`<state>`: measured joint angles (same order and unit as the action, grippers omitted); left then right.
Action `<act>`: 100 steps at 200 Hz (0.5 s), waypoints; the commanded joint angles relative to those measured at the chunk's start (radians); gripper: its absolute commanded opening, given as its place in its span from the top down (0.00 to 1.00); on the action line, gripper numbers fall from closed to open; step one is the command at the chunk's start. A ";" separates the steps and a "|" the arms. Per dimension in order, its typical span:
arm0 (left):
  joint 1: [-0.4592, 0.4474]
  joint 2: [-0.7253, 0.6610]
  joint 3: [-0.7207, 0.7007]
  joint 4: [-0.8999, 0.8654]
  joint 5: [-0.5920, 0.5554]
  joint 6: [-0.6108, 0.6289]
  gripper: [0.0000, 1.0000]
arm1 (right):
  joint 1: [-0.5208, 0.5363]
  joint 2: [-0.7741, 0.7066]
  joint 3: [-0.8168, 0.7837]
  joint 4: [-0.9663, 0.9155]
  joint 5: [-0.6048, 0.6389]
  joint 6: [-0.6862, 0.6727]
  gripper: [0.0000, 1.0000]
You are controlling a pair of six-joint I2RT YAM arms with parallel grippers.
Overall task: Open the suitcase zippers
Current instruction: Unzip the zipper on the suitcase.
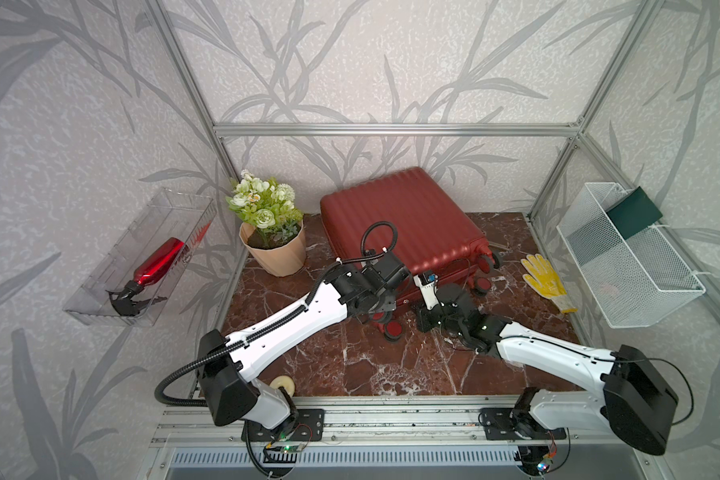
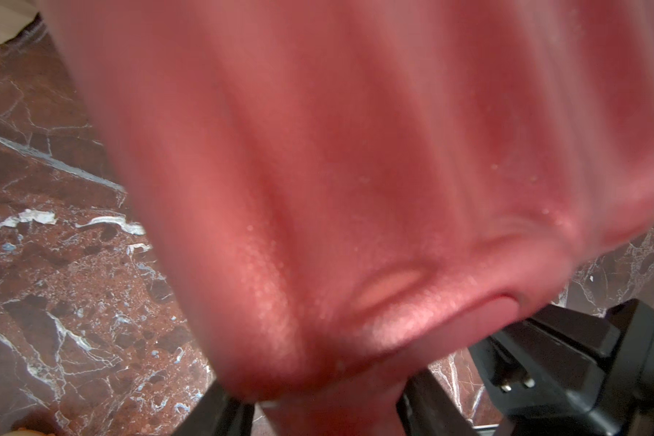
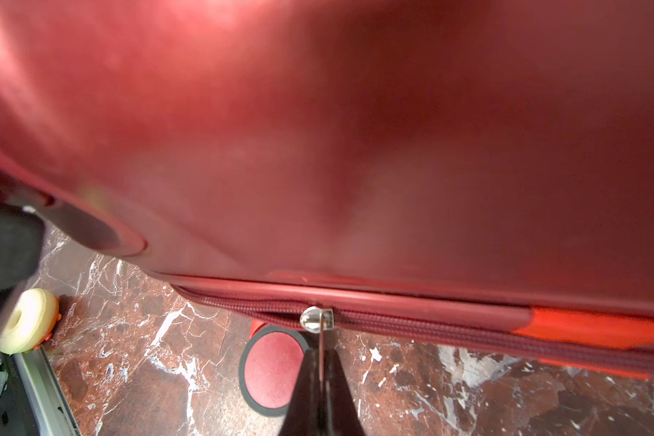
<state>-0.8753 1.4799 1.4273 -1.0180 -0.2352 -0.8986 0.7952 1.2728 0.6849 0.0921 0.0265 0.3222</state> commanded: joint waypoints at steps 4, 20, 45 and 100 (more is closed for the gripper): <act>0.061 -0.032 -0.066 -0.197 -0.158 0.048 1.00 | -0.027 -0.048 -0.009 -0.004 0.099 -0.022 1.00; 0.100 -0.061 -0.083 -0.199 -0.149 0.074 1.00 | -0.036 -0.053 -0.014 -0.008 0.127 -0.032 1.00; 0.174 -0.098 -0.098 -0.200 -0.124 0.106 1.00 | -0.040 -0.071 -0.047 0.013 0.186 -0.048 1.00; 0.246 -0.094 -0.097 -0.190 -0.099 0.151 1.00 | -0.036 -0.116 -0.231 0.263 0.413 -0.115 1.00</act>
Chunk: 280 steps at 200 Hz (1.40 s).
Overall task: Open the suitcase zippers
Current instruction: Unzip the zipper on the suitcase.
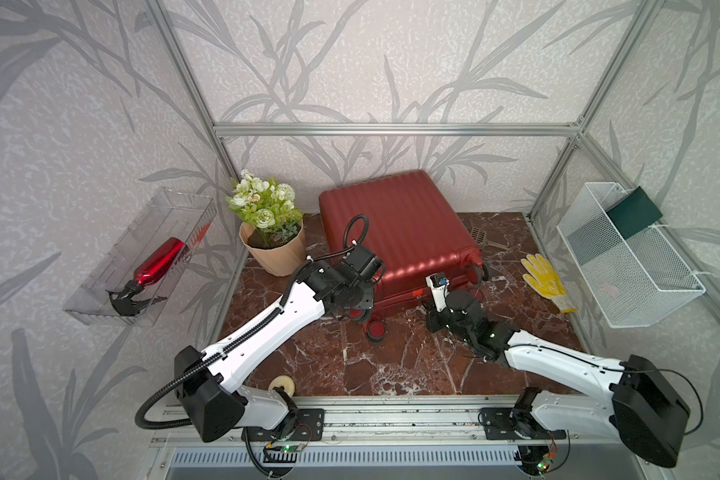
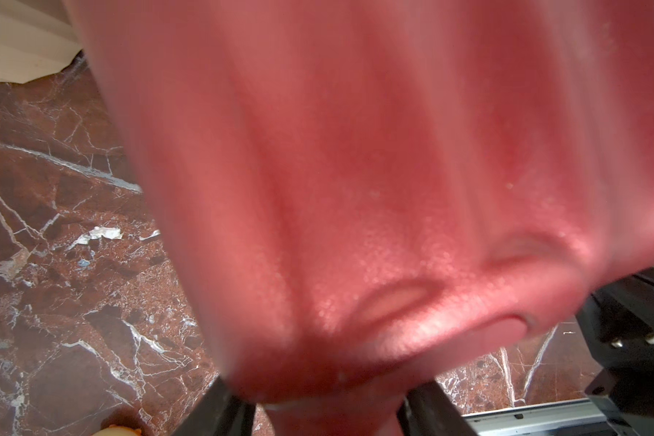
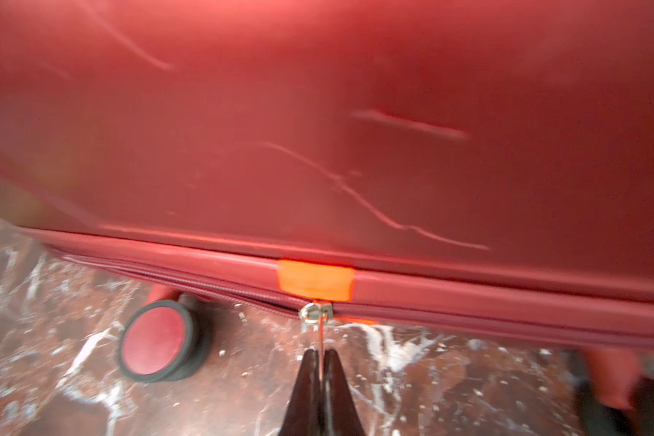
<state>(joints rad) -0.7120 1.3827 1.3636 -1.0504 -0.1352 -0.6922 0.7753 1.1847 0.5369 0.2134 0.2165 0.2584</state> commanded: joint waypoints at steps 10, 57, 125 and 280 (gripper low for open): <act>0.101 0.009 -0.037 -0.155 -0.188 -0.050 1.00 | -0.010 -0.026 -0.133 0.247 0.268 -0.085 1.00; 0.167 0.037 -0.026 -0.136 -0.149 -0.014 1.00 | 0.002 0.142 -0.287 0.862 0.390 -0.301 1.00; 0.298 0.060 -0.028 -0.136 -0.158 -0.014 1.00 | -0.009 0.286 -0.335 1.159 0.431 -0.420 1.00; 0.343 0.117 0.076 -0.052 -0.395 0.251 1.00 | -0.182 -0.126 -0.381 0.732 0.271 -0.236 1.00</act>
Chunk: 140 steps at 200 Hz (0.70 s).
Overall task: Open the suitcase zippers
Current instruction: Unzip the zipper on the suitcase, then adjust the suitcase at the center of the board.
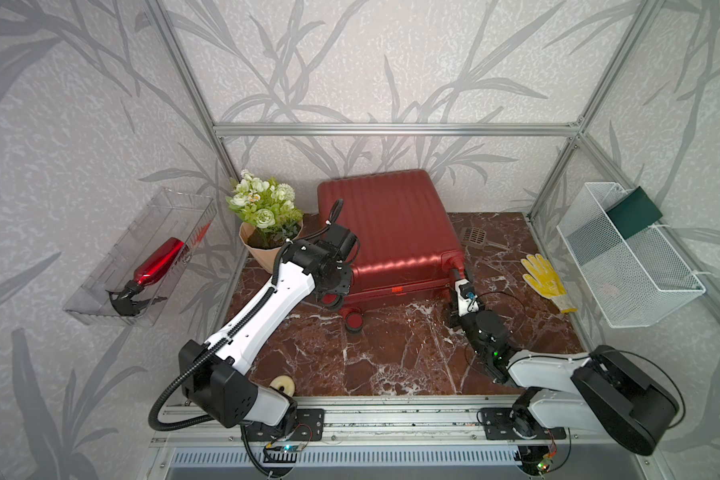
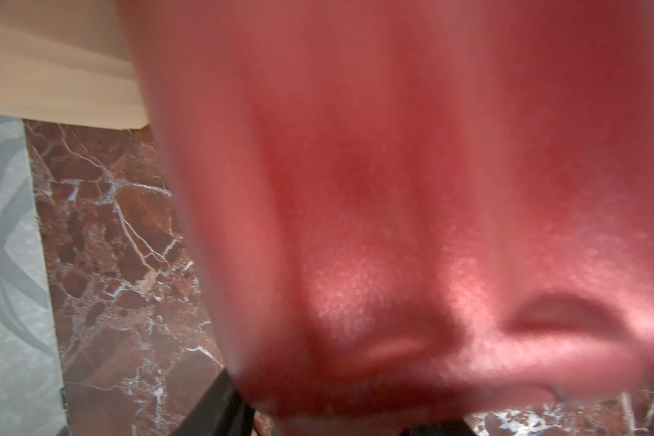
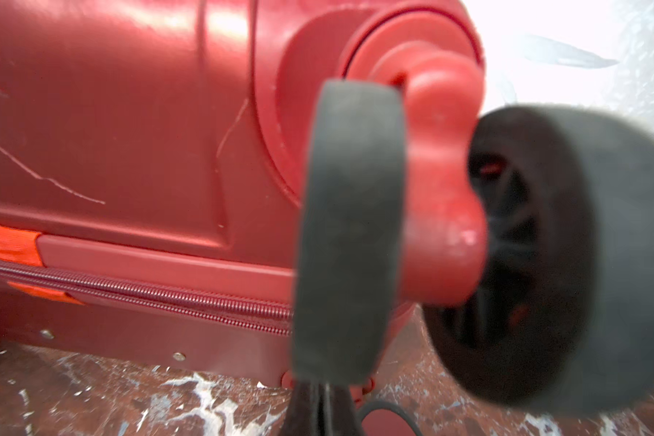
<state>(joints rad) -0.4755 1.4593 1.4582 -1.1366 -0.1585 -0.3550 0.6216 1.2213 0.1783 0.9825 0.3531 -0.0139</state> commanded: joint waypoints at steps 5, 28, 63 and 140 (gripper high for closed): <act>0.107 0.033 -0.027 0.047 -0.372 -0.065 1.00 | -0.028 -0.191 -0.025 -0.075 0.137 0.047 1.00; 0.106 -0.018 -0.085 0.144 -0.316 0.056 1.00 | -0.028 -0.321 -0.037 -0.226 0.148 0.087 1.00; 0.112 -0.105 -0.178 0.347 -0.253 0.240 1.00 | 0.024 -0.535 -0.058 -0.424 0.197 0.098 1.00; 0.131 -0.029 -0.145 0.511 -0.097 0.630 1.00 | 0.176 -0.720 -0.025 -0.680 0.386 0.046 1.00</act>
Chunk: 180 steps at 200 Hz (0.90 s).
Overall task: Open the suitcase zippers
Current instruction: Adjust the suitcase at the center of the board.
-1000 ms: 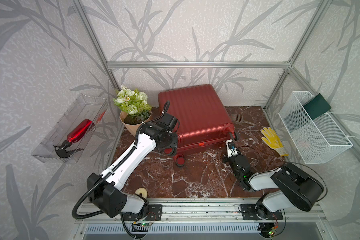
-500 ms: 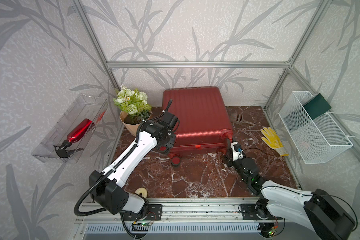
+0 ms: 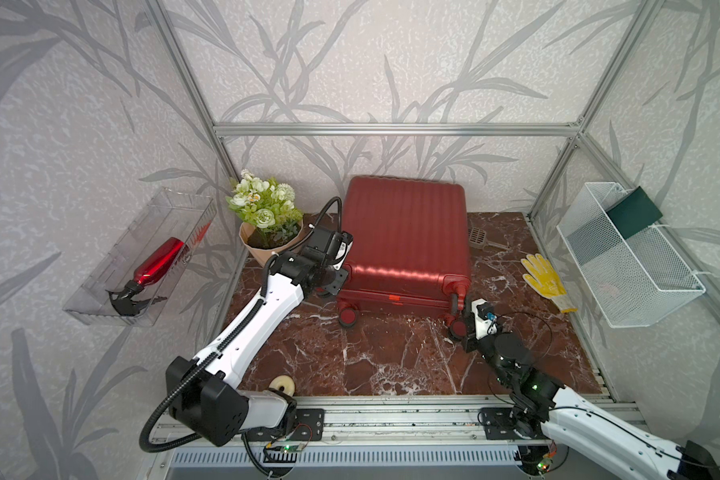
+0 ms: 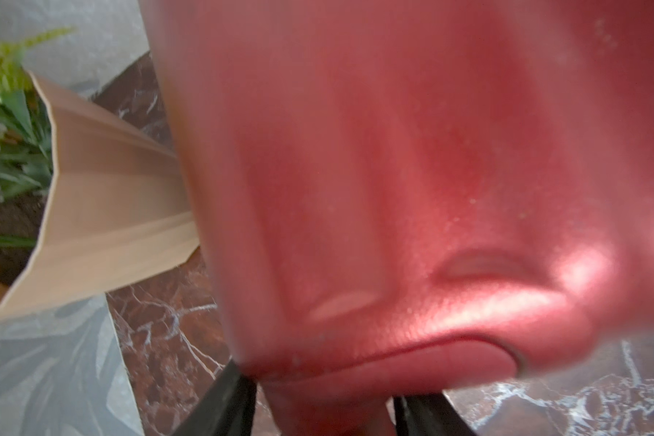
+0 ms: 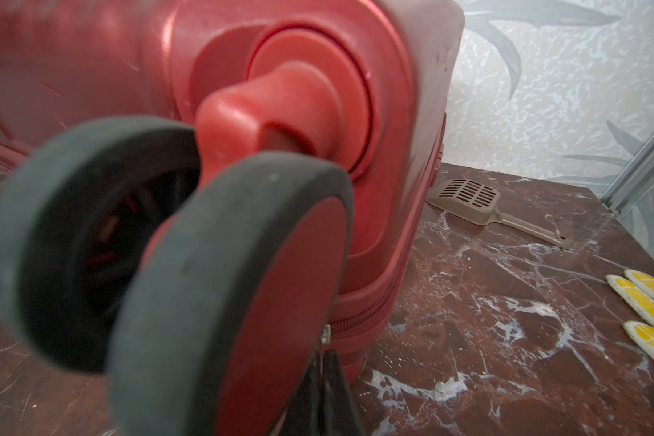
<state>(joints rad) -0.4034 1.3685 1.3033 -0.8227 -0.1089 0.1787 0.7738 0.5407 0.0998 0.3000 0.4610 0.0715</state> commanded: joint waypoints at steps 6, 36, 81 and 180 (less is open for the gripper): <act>0.067 0.067 0.015 0.202 -0.143 0.100 1.00 | 0.026 -0.040 0.063 -0.010 0.298 -0.039 1.00; 0.112 0.072 0.021 0.213 -0.105 0.105 1.00 | 0.024 -0.036 0.069 -0.012 0.363 -0.045 1.00; 0.148 0.058 0.001 0.237 -0.070 0.100 1.00 | -0.041 0.039 0.092 0.004 0.305 -0.029 1.00; -0.187 -0.061 0.286 -0.043 -0.349 -0.408 0.39 | 0.174 -0.015 0.097 -0.086 0.187 0.042 1.00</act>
<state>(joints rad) -0.5098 1.3819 1.4860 -0.8814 -0.3065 -0.0086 0.8574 0.5125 0.1505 0.1436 0.5873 0.1047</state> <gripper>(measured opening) 0.608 0.046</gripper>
